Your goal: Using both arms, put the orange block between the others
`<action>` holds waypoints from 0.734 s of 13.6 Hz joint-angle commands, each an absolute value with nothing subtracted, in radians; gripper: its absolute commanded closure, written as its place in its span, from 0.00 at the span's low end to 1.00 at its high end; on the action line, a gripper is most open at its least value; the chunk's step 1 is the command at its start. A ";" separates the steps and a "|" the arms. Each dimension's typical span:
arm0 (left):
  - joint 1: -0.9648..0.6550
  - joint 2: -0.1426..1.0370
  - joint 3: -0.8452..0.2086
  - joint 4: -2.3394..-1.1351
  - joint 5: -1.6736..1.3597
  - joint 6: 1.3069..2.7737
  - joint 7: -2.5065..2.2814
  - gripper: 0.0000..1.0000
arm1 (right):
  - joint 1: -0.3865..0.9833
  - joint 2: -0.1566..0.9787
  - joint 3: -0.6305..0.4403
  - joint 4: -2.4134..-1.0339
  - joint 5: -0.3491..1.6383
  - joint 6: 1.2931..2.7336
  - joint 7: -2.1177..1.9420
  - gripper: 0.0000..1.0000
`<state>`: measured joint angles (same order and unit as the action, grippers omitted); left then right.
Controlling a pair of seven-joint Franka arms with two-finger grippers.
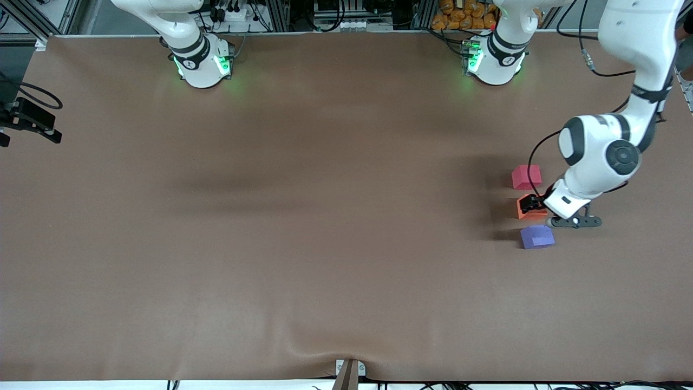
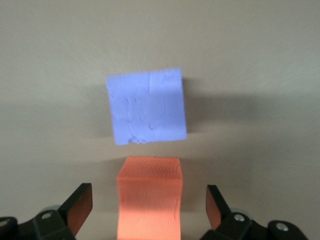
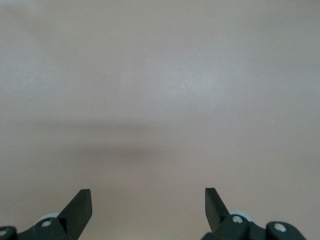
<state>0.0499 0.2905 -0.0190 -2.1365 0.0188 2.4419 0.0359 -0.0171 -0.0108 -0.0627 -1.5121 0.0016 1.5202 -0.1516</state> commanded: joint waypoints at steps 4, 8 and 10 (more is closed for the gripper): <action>0.049 0.232 -0.058 -1.781 0.028 2.024 0.023 0.00 | -0.012 0.003 -0.063 -1.486 -0.008 1.511 -0.146 0.00; 0.049 0.233 -0.060 -1.606 0.029 1.912 0.026 0.00 | -0.012 0.005 -0.063 -1.486 -0.008 1.513 -0.146 0.00; 0.049 0.233 -0.061 -1.534 0.031 1.850 0.028 0.00 | -0.012 0.008 -0.063 -1.486 -0.008 1.513 -0.146 0.00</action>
